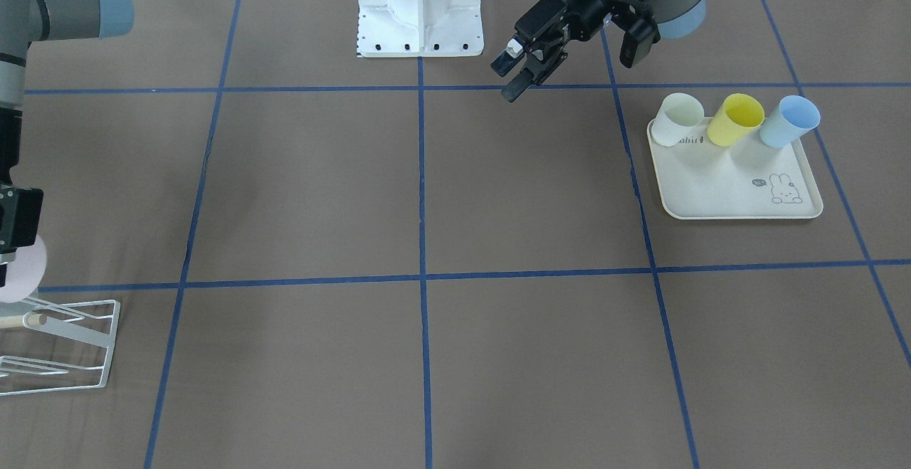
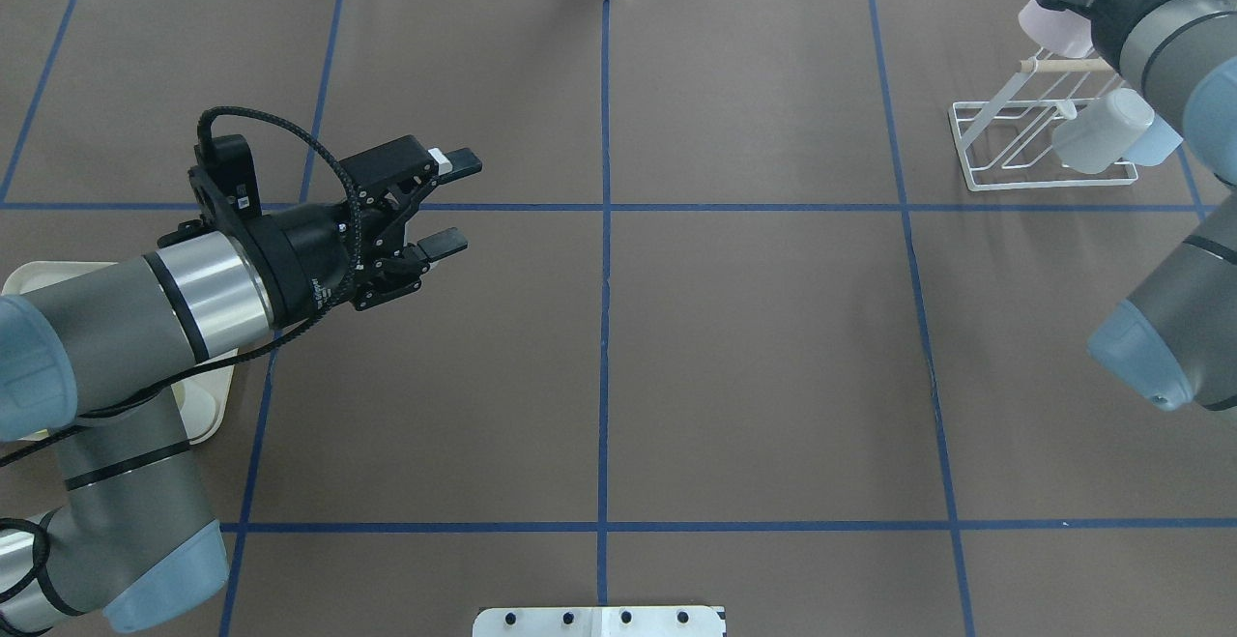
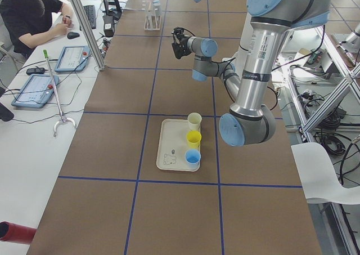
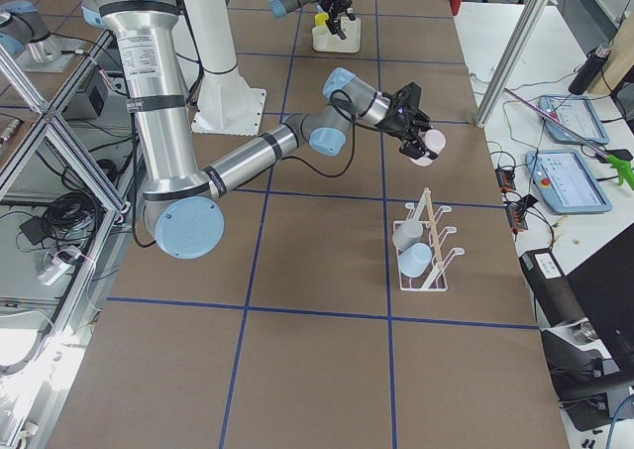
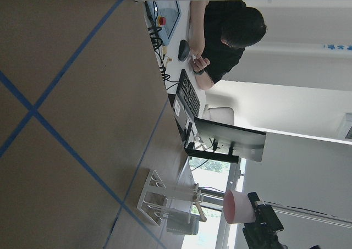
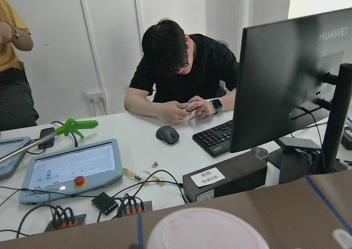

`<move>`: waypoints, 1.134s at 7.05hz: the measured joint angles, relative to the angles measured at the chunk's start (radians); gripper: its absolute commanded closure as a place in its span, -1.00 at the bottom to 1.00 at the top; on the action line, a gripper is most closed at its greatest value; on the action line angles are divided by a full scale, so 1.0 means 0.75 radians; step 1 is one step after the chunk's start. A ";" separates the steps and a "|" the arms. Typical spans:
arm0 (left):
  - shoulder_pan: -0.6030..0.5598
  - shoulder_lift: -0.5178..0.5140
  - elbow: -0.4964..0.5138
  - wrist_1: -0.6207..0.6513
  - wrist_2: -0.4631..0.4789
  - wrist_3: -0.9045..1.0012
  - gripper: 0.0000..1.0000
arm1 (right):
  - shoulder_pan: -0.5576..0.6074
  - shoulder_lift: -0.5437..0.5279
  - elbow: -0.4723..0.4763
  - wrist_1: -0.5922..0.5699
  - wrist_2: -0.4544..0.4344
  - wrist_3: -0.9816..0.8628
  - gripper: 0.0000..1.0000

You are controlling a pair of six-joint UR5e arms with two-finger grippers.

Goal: Transfer IKEA cup to right arm and place on rack

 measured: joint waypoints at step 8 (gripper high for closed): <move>0.001 0.030 -0.014 0.024 -0.008 0.023 -1.00 | -0.121 -0.092 -0.154 0.091 -0.167 -0.054 1.00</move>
